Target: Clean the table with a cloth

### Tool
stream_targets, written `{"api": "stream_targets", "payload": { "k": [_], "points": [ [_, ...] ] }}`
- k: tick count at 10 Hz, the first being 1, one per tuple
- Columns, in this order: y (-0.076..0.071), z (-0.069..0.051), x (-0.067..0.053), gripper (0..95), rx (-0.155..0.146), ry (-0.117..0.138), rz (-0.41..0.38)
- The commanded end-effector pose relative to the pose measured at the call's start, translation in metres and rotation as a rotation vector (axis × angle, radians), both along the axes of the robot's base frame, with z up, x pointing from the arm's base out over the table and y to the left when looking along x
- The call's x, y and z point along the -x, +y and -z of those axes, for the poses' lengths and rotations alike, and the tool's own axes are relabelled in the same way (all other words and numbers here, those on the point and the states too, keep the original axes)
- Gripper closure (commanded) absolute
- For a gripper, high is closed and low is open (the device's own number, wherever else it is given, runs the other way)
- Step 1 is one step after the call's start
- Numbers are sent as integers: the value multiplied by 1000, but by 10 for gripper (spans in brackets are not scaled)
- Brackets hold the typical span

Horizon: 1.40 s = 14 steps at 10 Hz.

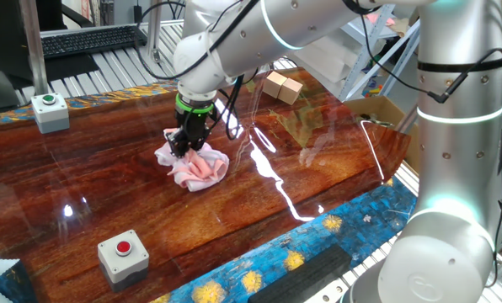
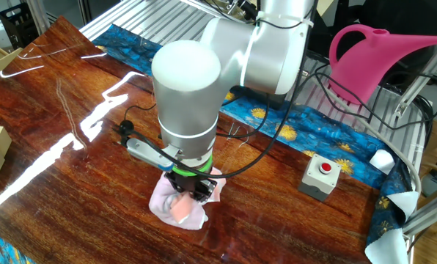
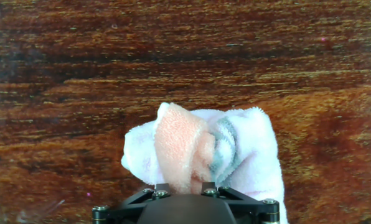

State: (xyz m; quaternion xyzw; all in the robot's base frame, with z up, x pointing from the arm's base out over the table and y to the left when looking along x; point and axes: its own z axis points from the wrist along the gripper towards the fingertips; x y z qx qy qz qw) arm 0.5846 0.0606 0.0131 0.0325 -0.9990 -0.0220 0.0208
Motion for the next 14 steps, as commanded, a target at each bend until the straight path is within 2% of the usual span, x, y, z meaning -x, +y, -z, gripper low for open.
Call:
{"api": "stream_targets", "payload": {
  "k": [1, 2, 6, 7, 8, 10, 11, 12, 13, 14],
  "points": [
    [-1, 0, 0, 950, -7, 39, 6],
    [-1, 0, 0, 950, -20, 45, 11],
    [-2, 0, 0, 950, -9, 60, 36],
    [-2, 0, 0, 570, -5, 64, 62],
    [-2, 0, 0, 380, -5, 64, 77],
    [-1, 0, 0, 380, -4, 65, 110],
    [-1, 1, 0, 190, -3, 66, 127],
    [0, 1, 0, 190, -2, 67, 142],
    [0, 0, 0, 0, -4, 68, 149],
    [1, 0, 0, 0, -10, 71, 156]
  ]
}}
